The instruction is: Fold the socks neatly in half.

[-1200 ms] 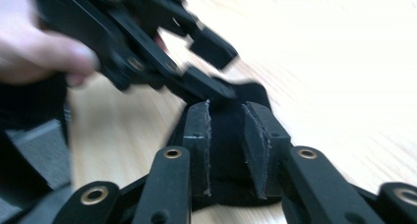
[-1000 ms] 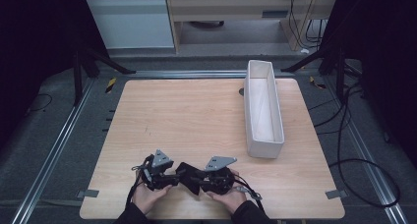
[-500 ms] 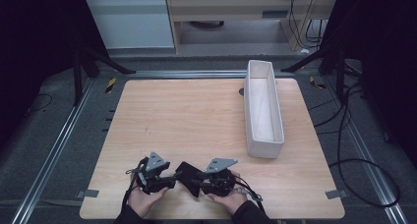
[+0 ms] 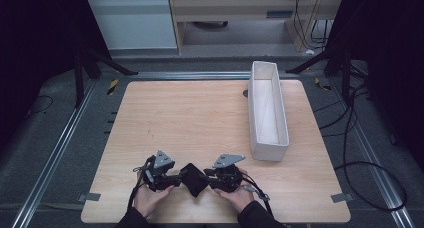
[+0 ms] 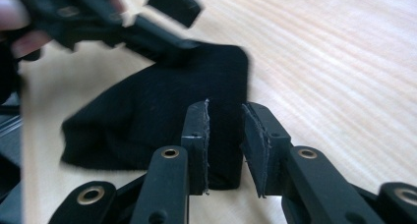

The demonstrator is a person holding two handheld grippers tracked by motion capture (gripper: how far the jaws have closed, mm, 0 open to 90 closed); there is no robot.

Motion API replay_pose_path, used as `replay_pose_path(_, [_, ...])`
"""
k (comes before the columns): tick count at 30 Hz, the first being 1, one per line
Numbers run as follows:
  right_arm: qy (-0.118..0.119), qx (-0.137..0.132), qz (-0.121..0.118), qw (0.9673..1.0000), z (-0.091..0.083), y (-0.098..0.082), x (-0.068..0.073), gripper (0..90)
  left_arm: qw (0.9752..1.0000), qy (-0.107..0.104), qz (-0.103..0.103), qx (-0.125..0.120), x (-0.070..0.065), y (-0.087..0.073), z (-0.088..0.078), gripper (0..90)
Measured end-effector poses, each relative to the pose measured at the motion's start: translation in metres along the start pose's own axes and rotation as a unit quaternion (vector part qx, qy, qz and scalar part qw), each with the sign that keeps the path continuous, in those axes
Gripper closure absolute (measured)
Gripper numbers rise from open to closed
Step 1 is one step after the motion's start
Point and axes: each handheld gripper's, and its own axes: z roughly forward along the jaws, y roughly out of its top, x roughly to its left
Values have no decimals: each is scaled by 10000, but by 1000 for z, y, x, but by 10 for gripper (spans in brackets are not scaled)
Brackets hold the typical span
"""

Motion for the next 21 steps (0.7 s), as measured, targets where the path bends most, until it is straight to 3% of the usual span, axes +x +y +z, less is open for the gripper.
replay_pose_path(4, [271,88,43,9996,-3,-5,9,707,10000,7,85,-5,-4,6,3,406])
replay_pose_path(7, [334,82,32,9994,-6,-5,11,684,9999,3,84,-90,-5,9,0,404])
replay_pose_path(13, [-59,-250,218,9994,-24,0,-4,656,9997,-111,66,-229,-15,11,-20,387])
replay_pose_path(17, [-322,-357,368,9982,-32,-1,-15,620,9997,-133,178,-37,-27,3,-24,380])
replay_pose_path(21, [-272,-413,474,9976,-33,0,-15,596,9996,-106,239,120,-32,-9,-23,377])
